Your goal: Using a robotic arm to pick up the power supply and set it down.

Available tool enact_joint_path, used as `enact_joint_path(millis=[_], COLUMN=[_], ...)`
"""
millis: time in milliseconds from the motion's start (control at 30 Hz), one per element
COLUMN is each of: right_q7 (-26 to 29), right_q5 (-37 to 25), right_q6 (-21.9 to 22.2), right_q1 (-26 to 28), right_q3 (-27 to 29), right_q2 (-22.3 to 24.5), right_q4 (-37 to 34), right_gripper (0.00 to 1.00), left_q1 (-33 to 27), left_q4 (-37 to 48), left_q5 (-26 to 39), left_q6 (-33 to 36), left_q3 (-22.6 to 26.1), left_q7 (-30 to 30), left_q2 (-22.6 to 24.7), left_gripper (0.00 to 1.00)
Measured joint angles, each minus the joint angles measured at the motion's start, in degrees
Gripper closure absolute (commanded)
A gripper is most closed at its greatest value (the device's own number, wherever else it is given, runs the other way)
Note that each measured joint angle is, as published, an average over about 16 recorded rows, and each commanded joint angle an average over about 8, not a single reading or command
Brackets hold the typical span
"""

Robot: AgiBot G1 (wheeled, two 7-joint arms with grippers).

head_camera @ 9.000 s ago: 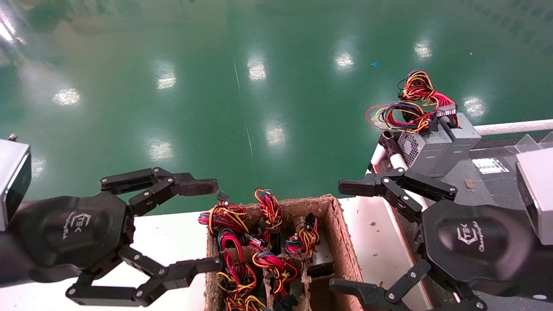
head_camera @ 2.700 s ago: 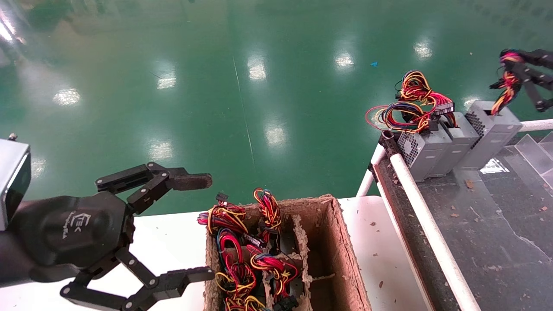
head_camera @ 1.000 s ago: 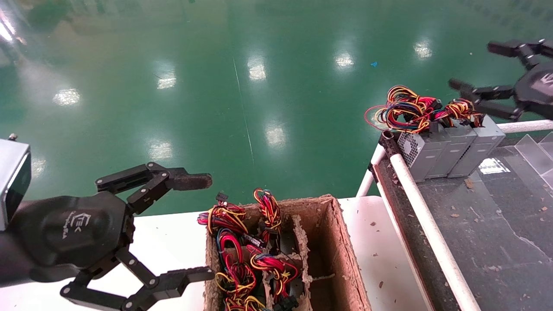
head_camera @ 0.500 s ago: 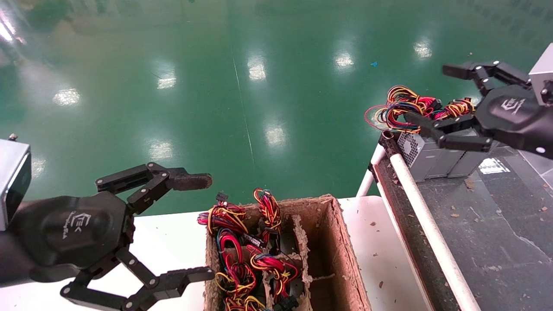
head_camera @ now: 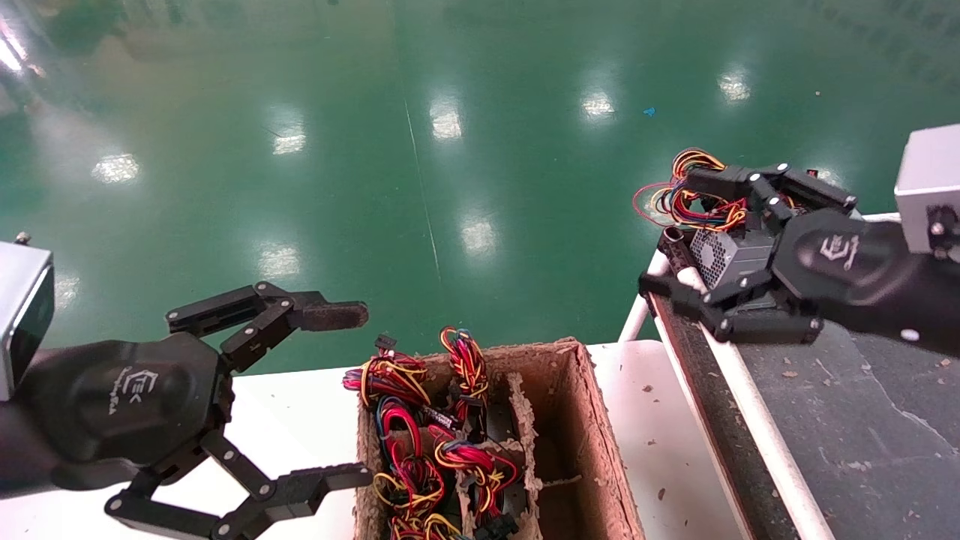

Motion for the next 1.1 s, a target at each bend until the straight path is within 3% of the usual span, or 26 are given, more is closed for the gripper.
enact_joint_path(millis=[633, 1100], right_q7=[7.83, 9.07], right_q5=[9.18, 10.93], right_q6=[-8.87, -10.45], right_q1=[-5.89, -6.98], right_q3=[-1.45, -1.73], right_q2=[1.13, 1.36], right_q4=[9.64, 11.35], right_gripper=[0.00, 0.00], left_q1=[0.00, 0.01], left_q4=[0.01, 0.02], left_q5=[-0.01, -0.03], left_q6=[-0.01, -0.03], left_q3=[0.02, 0.02], left_q7=[0.01, 0.01], left_q2=[-0.01, -0.01], left_gripper=[0.00, 0.00])
